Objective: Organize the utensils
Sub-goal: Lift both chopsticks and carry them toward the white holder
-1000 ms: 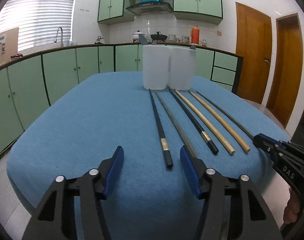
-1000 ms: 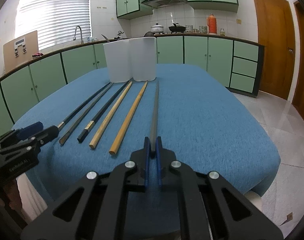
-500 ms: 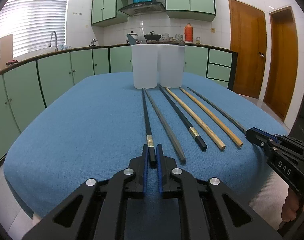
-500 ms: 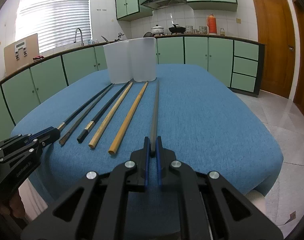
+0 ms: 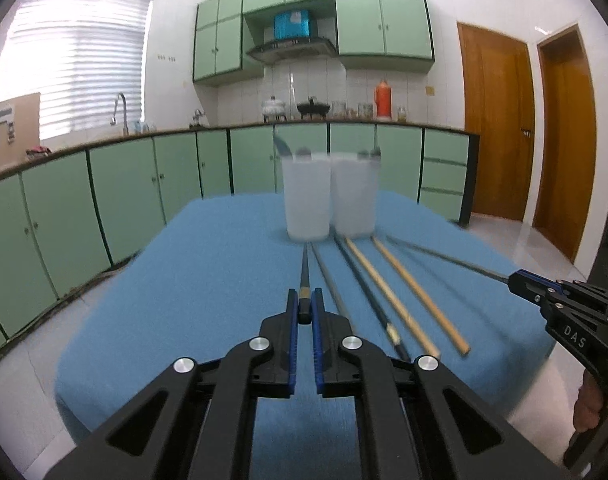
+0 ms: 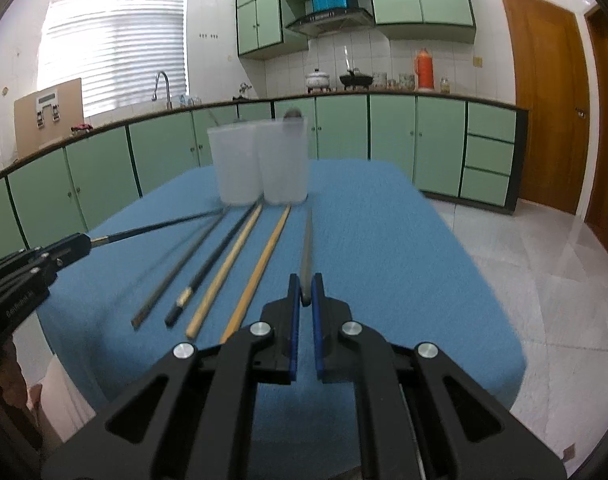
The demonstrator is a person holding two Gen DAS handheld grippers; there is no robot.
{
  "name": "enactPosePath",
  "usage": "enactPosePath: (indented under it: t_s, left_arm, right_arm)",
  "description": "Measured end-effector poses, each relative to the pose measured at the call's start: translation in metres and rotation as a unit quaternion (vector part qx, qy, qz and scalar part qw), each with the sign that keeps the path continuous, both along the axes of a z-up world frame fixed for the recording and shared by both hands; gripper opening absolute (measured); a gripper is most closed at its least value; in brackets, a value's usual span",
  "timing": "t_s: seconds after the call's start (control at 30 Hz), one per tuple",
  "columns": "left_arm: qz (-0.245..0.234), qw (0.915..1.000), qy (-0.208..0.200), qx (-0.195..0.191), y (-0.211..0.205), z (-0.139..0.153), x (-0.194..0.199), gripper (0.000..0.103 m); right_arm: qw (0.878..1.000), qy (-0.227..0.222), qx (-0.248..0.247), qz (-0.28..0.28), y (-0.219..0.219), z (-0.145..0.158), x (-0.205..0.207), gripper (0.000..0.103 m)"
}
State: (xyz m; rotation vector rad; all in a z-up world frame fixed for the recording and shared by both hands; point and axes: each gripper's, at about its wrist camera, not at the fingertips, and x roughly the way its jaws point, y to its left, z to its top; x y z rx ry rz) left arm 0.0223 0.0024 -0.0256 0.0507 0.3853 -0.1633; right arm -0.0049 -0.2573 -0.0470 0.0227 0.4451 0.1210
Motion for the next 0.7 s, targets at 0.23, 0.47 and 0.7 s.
enactPosePath:
  t_s: [0.23, 0.47, 0.7]
  left_arm:
    - [-0.007, 0.9984, -0.054, -0.014, 0.006, 0.051, 0.003, 0.006]
    - [-0.02, 0.997, -0.07, -0.024, 0.004, 0.091, 0.027, 0.006]
    - [-0.031, 0.9965, -0.071, -0.032, 0.002, 0.116, 0.055, 0.006]
  right_arm:
    - [0.999, -0.043, 0.001, 0.016, -0.008, 0.048, 0.008, 0.005]
    - [0.998, -0.045, 0.023, 0.03, -0.017, 0.091, 0.035, 0.005]
    - [0.997, -0.045, 0.043, 0.042, -0.025, 0.13, 0.064, 0.005]
